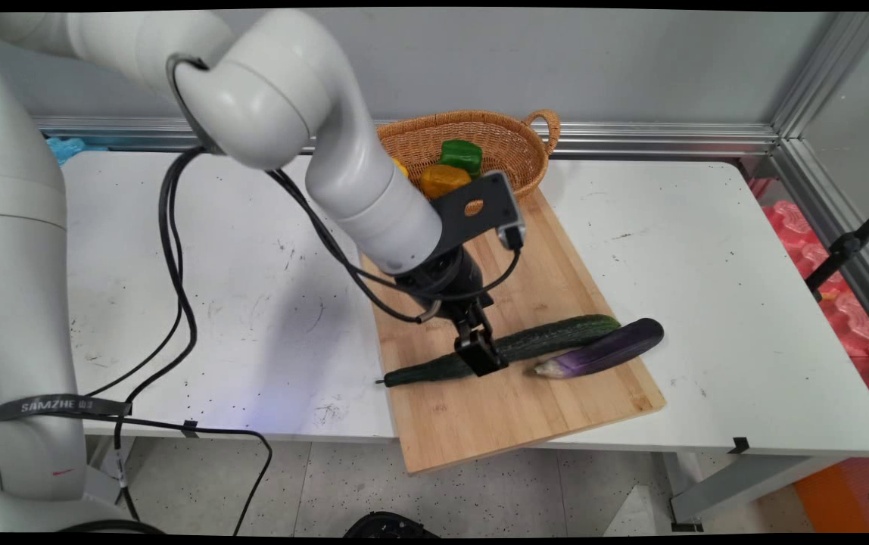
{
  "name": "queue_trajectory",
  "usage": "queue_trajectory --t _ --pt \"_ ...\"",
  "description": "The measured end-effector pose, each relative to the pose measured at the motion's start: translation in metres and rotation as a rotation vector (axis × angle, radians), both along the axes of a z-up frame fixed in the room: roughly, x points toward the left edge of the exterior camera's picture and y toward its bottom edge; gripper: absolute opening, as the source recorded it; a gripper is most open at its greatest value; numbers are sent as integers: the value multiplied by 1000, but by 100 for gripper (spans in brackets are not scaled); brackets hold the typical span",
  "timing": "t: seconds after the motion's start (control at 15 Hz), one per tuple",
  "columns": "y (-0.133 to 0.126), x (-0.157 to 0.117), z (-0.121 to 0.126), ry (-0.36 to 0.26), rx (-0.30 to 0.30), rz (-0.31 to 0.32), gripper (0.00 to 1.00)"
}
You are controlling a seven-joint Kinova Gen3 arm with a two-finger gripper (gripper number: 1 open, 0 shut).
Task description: Pick up the cucumber from the cutting board
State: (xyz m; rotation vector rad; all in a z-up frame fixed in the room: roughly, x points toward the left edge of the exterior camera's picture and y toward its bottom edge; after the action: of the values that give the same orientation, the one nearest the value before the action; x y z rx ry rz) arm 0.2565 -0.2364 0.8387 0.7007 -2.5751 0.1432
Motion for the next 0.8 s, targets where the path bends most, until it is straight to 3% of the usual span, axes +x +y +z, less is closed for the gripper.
queue_trajectory --t 0.8 --pt "-3 9 -48 -24 33 48 100"
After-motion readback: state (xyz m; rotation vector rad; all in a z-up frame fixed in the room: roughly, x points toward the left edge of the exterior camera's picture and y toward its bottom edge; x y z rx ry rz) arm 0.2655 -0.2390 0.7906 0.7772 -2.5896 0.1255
